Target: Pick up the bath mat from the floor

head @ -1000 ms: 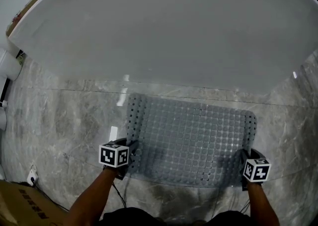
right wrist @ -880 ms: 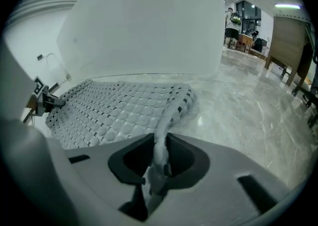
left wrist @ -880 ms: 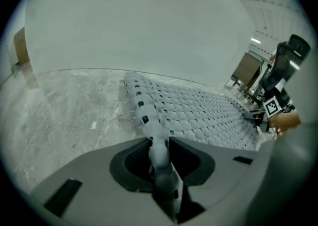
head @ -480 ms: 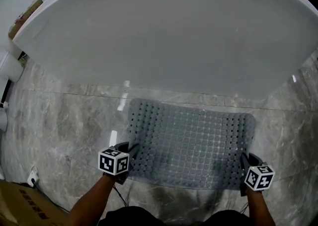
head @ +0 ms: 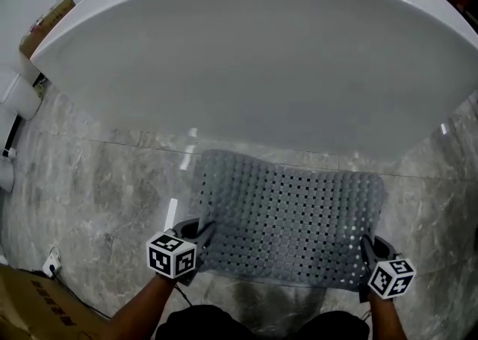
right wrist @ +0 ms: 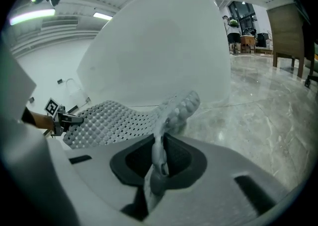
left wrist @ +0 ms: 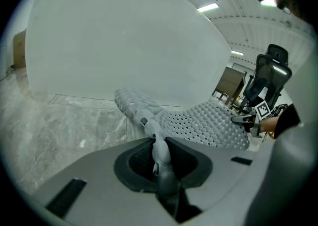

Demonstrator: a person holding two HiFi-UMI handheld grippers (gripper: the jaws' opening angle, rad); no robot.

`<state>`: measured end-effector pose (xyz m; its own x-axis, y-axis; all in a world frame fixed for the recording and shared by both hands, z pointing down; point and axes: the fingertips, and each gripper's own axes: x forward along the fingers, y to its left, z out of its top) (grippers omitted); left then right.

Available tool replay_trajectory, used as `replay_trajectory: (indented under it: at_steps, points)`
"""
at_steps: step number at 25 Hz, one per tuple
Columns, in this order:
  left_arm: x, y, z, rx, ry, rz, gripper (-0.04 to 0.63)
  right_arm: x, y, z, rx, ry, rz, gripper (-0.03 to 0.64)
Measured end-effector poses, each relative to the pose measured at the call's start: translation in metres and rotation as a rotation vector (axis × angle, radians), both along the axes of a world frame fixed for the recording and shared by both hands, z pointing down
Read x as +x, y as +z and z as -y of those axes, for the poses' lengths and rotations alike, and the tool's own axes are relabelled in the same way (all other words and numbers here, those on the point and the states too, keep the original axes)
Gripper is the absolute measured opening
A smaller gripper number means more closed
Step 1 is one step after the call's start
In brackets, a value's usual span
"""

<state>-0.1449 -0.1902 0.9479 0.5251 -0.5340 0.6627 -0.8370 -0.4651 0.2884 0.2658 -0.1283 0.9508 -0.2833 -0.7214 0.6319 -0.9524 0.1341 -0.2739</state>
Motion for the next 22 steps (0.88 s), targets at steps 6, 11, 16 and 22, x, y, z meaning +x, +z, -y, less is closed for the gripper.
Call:
replay_trajectory:
  at_steps: [6, 11, 16, 22]
  points:
    - [-0.005, -0.041, 0.002, 0.047, -0.021, -0.004, 0.052, -0.013, -0.04, 0.008, 0.038, 0.0, 0.035, 0.044]
    - [-0.015, -0.086, -0.001, 0.079, -0.041, -0.021, 0.052, -0.018, -0.087, 0.008, 0.068, 0.001, 0.052, 0.044]
    - [-0.019, -0.132, -0.004, 0.115, -0.076, -0.05, 0.051, -0.016, -0.138, 0.01, 0.105, 0.014, 0.063, 0.044]
    - [-0.021, -0.193, -0.012, 0.14, -0.087, -0.052, 0.051, -0.019, -0.195, 0.011, 0.111, 0.012, 0.079, 0.044]
